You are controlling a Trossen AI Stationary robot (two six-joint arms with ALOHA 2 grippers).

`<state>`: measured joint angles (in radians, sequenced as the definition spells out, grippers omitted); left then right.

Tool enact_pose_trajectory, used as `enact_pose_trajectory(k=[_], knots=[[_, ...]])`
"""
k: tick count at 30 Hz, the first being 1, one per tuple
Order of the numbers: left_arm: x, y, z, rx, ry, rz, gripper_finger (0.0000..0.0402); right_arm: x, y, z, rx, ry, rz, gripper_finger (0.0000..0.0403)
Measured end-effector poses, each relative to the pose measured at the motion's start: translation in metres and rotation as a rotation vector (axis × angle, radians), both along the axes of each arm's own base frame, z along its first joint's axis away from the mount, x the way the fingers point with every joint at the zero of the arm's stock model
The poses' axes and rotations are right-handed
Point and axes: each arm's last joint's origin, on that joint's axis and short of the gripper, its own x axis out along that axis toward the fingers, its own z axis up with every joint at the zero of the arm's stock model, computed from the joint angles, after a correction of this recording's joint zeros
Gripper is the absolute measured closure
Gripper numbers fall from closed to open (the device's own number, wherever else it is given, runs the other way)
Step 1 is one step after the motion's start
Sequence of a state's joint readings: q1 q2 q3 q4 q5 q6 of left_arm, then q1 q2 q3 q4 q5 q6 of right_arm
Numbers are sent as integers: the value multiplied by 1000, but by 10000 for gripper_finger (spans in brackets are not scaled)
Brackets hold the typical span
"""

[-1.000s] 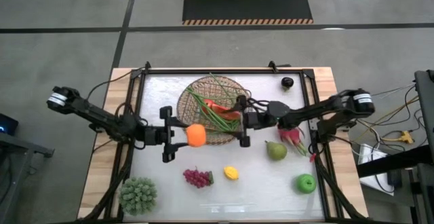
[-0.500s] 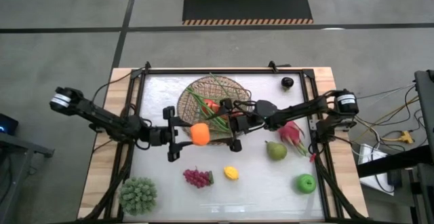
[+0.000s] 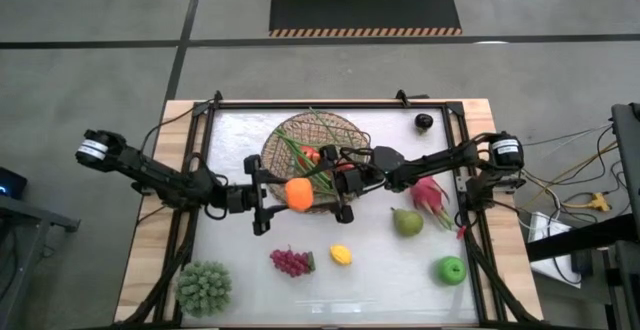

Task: Build produce basket
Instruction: Put the orange into the wire basket

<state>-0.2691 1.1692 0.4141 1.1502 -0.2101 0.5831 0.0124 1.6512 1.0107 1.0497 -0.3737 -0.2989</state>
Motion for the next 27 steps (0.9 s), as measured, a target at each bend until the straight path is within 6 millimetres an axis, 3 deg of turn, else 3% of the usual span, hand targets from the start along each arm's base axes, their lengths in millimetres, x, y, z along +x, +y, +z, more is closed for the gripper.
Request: enact_pose_trajectory(k=[5,15,22,27], knots=[[0,1,-2,-18,9,15,166,0,0,0,10,13,2,140],[0,3,-4,-56,34,86,109,0,-4,0,41,59,-13,137],[1,5,-8,-29,76,156,85,-13,-18,10,123,256,-38,136],[-2,8,-3,9,58,243,84,-31,-27,33,149,440,-154,136]])
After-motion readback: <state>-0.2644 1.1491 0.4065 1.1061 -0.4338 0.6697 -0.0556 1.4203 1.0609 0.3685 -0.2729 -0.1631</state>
